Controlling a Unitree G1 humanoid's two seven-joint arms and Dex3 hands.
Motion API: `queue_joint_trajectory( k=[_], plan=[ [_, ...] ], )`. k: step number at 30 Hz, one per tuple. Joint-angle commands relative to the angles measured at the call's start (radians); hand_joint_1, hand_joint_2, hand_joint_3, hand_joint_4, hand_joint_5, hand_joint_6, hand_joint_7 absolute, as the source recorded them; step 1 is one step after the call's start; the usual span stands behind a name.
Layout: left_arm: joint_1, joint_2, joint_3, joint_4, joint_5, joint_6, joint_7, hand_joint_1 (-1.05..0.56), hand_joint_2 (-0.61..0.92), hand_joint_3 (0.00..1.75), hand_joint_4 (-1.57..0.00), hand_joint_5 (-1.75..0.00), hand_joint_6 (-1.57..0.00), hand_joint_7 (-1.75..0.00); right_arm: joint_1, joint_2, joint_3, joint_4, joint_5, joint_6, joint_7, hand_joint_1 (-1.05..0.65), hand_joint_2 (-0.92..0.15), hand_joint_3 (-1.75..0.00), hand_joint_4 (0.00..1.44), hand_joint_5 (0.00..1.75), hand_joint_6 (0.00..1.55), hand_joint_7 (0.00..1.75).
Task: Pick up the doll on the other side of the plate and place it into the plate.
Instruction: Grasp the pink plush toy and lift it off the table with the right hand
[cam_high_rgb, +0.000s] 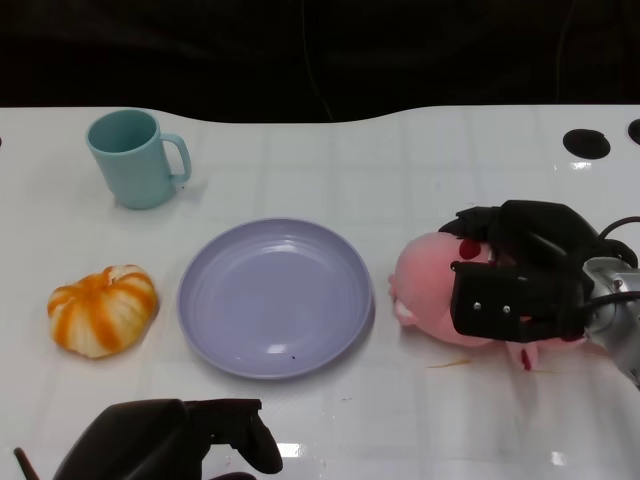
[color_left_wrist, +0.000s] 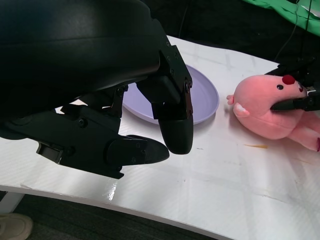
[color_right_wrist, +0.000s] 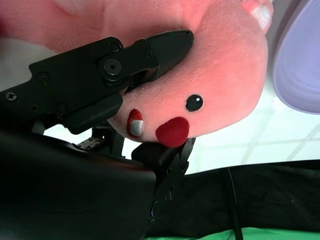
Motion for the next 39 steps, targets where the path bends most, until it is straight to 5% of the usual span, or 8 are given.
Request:
queue_joint_trajectory(
  k=[1, 6, 9, 11, 13, 16, 30, 39],
  plan=[
    [-0.001, 0.012, 0.003, -0.003, 0.004, 0.001, -0.010, -0.30, 0.92, 0.37, -0.63, -1.61, -0.71, -0.92, 0.014, -0.005, 0.003, 0.001, -0.008, -0.003, -0.032, -0.25, -0.92, -0.16, 0.74, 1.66, 0.89, 1.01],
    [0.009, 0.014, 0.007, -0.005, 0.000, -0.006, -0.006, -0.30, 0.92, 0.36, -0.63, -1.60, -0.71, -0.91, 0.023, -0.013, -0.009, -0.013, -0.001, -0.036, -0.102, -0.22, -0.91, -0.16, 0.82, 1.74, 0.70, 1.55],
    [0.015, 0.017, 0.010, -0.012, -0.003, -0.013, -0.004, -0.30, 0.92, 0.36, -0.63, -1.61, -0.71, -0.91, 0.034, -0.021, -0.013, -0.022, -0.002, -0.068, -0.144, -0.22, -0.89, -0.18, 0.84, 1.75, 0.64, 1.72],
    [0.020, 0.017, 0.012, -0.016, -0.003, -0.015, -0.002, -0.29, 0.92, 0.36, -0.63, -1.61, -0.71, -0.91, 0.049, -0.023, -0.025, -0.030, 0.007, -0.103, -0.186, -0.18, -0.88, -0.24, 0.87, 1.75, 0.67, 1.74],
    [0.021, 0.017, 0.013, -0.016, -0.005, -0.016, -0.002, -0.30, 0.92, 0.37, -0.62, -1.61, -0.71, -0.91, 0.059, -0.022, -0.034, -0.032, 0.011, -0.132, -0.222, -0.16, -0.57, -0.86, 0.91, 1.75, 0.70, 1.75],
    [0.018, 0.014, 0.014, -0.015, -0.002, -0.013, -0.003, -0.31, 0.92, 0.38, -0.62, -1.60, -0.71, -0.91, 0.067, -0.021, -0.047, -0.054, 0.016, -0.154, -0.257, -0.16, -0.45, -1.14, 0.94, 1.75, 0.71, 1.75],
    [0.013, 0.013, 0.003, 0.006, 0.008, -0.029, 0.008, -0.30, 0.92, 0.37, -0.66, -1.56, -0.72, -0.90, 0.048, 0.007, -0.116, -0.128, 0.061, -0.253, -0.299, -0.14, -0.34, -1.37, 0.96, 1.75, 0.74, 1.75],
    [0.005, -0.006, -0.020, 0.007, 0.030, -0.027, 0.013, -0.29, 0.92, 0.36, -0.67, -1.54, -0.74, -0.87, 0.027, 0.089, -0.111, -0.211, 0.083, -0.235, -0.223, -0.16, -0.29, -1.46, 0.98, 1.75, 0.74, 1.75]
  ],
)
